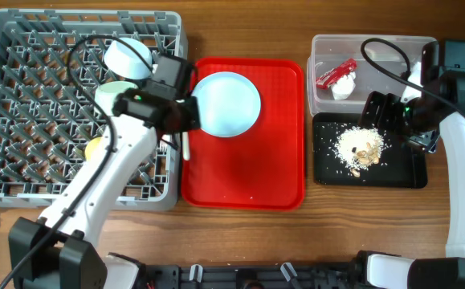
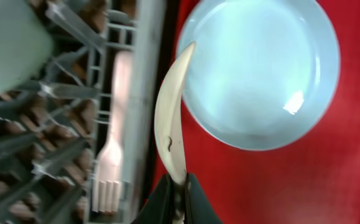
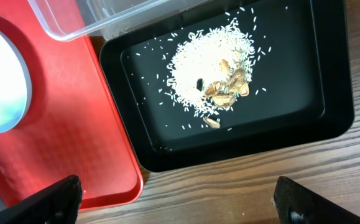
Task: Sort waste into correct bins and load items into the dishwasher rack
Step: 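Carry the white spoon to the rack and release it, then grasp the light-blue plate rim on the red tray with the left gripper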
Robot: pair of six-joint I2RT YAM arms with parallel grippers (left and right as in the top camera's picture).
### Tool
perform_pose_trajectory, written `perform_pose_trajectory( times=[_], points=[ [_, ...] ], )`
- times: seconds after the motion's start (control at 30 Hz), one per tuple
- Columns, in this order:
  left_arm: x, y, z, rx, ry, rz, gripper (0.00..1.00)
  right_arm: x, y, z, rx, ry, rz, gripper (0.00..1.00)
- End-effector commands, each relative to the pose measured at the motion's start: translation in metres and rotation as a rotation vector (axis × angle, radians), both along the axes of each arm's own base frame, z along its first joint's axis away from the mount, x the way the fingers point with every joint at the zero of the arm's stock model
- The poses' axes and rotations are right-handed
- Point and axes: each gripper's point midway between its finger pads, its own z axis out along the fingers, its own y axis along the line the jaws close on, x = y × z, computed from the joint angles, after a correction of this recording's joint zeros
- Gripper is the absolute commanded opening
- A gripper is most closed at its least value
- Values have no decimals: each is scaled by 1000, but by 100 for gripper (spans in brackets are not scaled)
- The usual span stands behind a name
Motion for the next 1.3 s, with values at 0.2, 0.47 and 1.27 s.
perform_pose_trajectory(
  times=[0.2,0.47,1.27],
  points=[
    [16,64,4,91,-33,-5,4,1,2,3,9,-16,17,100],
    [26,64,-18,94,4,-3,4,1,2,4,10,-17,16,100],
    [42,-67,56,-212,-295,-272,66,0,2,3,10,-14,17,100]
  ],
)
